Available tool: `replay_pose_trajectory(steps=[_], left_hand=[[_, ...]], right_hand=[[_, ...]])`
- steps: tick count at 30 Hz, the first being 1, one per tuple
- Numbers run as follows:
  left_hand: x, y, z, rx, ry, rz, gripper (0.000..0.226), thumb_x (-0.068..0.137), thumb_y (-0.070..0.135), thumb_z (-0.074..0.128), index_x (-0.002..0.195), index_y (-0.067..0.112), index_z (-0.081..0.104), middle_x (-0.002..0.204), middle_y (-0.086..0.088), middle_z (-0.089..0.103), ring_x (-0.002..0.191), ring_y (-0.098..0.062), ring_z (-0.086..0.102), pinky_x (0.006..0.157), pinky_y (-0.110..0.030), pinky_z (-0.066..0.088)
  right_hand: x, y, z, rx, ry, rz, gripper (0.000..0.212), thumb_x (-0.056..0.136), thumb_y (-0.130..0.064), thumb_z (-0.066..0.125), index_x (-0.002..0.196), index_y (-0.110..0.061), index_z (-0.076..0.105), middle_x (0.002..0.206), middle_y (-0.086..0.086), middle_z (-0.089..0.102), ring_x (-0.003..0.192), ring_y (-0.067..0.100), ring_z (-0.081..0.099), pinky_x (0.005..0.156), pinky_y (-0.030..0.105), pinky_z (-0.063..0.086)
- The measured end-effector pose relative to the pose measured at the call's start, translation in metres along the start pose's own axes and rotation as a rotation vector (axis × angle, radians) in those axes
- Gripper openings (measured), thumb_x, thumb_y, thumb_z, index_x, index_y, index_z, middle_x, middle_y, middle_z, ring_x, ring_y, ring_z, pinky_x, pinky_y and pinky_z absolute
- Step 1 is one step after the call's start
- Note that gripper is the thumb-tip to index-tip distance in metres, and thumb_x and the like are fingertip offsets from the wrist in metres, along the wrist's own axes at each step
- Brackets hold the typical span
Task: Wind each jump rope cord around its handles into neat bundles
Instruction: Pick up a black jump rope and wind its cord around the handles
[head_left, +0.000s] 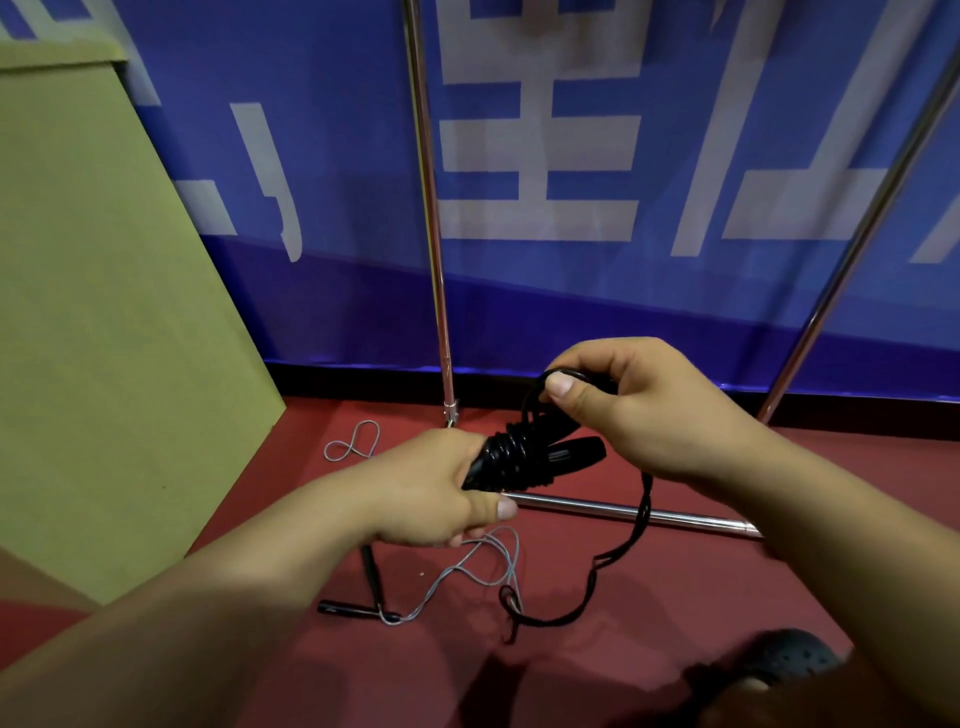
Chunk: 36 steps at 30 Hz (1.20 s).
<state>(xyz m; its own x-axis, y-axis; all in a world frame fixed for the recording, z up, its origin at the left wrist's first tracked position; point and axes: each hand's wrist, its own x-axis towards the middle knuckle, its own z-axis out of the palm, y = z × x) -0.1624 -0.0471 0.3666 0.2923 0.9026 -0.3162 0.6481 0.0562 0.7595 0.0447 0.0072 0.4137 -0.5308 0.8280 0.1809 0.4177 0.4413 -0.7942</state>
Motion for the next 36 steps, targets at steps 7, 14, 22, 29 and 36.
replay_pose_trajectory(steps=[7, 14, 22, 29, 36], left_hand=[[-0.007, 0.014, 0.003, 0.162, -0.014, 0.048, 0.018, 0.091, 0.030, 0.070, 0.088, 0.019, 0.056, 0.075, -0.001, 0.064, 0.067, -0.019, 0.062, 0.072, -0.038, 0.054], [-0.020, 0.029, 0.006, 0.457, 0.171, 0.167, 0.031, 0.087, 0.040, 0.072, 0.080, 0.021, 0.049, 0.063, 0.007, 0.050, 0.061, -0.010, 0.047, 0.059, -0.029, 0.039], [-0.022, 0.031, 0.008, 0.154, 0.244, 0.320, 0.020, 0.085, 0.035, 0.074, 0.086, 0.025, 0.057, 0.065, 0.008, 0.049, 0.059, -0.007, 0.042, 0.060, -0.032, 0.039], [-0.015, 0.025, 0.004, -0.074, 0.416, 0.288, 0.025, 0.079, 0.042, 0.068, 0.099, 0.028, 0.064, 0.074, 0.013, 0.059, 0.069, -0.014, 0.058, 0.076, -0.055, 0.056], [-0.016, 0.021, -0.002, -0.056, 0.536, 0.182, 0.015, 0.089, 0.028, 0.070, 0.082, 0.021, 0.058, 0.067, 0.002, 0.067, 0.059, -0.018, 0.065, 0.071, -0.044, 0.057]], right_hand=[[0.008, 0.008, -0.003, -0.049, 0.038, 0.078, 0.009, 0.091, -0.029, 0.068, 0.088, -0.027, 0.076, 0.082, -0.009, 0.073, 0.083, 0.008, 0.069, 0.085, 0.038, 0.057], [0.014, 0.014, -0.014, 0.273, -0.177, 0.243, 0.007, 0.077, -0.012, 0.080, 0.082, -0.014, 0.076, 0.069, -0.004, 0.066, 0.058, 0.001, 0.055, 0.057, 0.014, 0.042], [0.016, 0.019, -0.015, 0.532, -0.412, 0.284, 0.022, 0.085, -0.023, 0.068, 0.099, -0.006, 0.066, 0.080, 0.005, 0.068, 0.068, 0.014, 0.065, 0.061, 0.024, 0.053], [0.020, 0.012, 0.009, 0.444, -0.224, 0.314, 0.034, 0.093, -0.001, 0.043, 0.071, -0.019, 0.060, 0.063, -0.003, 0.054, 0.052, 0.009, 0.043, 0.049, 0.024, 0.031], [0.021, 0.009, 0.023, 0.403, -0.184, 0.424, 0.023, 0.102, -0.021, 0.048, 0.085, -0.013, 0.060, 0.067, 0.002, 0.056, 0.054, 0.014, 0.052, 0.055, 0.029, 0.045]])
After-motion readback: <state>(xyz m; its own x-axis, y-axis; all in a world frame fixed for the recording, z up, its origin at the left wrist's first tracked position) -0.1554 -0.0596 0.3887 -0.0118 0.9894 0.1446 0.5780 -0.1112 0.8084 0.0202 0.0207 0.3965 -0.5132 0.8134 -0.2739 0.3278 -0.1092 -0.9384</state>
